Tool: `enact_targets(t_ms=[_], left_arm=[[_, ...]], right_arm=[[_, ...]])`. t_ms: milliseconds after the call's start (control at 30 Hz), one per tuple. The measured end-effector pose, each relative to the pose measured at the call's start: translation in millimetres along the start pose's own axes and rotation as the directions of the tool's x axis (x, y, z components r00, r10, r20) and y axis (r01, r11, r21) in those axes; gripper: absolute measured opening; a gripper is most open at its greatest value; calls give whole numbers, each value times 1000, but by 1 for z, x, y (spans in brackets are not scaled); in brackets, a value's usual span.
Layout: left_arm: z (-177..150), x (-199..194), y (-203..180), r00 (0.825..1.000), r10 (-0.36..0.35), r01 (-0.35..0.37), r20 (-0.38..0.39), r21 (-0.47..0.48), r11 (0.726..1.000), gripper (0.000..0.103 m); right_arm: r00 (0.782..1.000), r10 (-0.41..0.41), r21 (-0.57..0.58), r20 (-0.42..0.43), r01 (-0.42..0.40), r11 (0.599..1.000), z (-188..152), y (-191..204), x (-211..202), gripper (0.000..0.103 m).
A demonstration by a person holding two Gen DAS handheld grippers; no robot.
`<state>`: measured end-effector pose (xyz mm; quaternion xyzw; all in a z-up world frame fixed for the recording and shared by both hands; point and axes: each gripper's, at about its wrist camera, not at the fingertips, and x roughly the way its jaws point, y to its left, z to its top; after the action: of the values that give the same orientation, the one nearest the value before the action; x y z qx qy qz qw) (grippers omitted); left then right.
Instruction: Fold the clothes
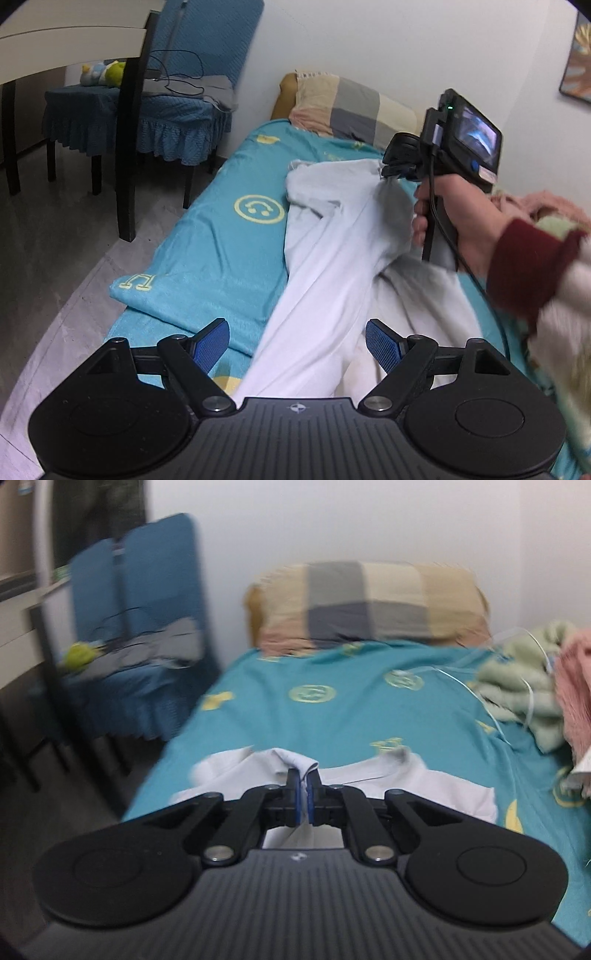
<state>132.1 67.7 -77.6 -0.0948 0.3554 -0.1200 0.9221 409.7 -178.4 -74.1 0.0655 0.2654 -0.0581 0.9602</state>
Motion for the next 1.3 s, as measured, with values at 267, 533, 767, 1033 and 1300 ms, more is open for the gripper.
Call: enact_targets(t_ms=[267,533,767,1033,1300], left_arm=[[-1,15,-3,999,26,-25,-20,35,999,83],[0,15,-3,999,40,-39,-28,36,999,83],[-1,-23,-7,996,86,-85,-16,51,995,82],[-18,-70,-19,975,151,-131,-165,125,983,80],[-47,-73,-22,874,255,-194,-413,185,964,68]], right_arm=[[989,109,107,-98,-99,989,-16,-32,14,12],[975,217,171,-49,-206,963,-39,-58,-142,55],[979,189,237,-76,-166,957,-98,-86,-298,56],[982,120,272,-144,-77,959,-165,-120,-350,58],[959,203,299,-198,-138,944,-179,-120,-329,58]])
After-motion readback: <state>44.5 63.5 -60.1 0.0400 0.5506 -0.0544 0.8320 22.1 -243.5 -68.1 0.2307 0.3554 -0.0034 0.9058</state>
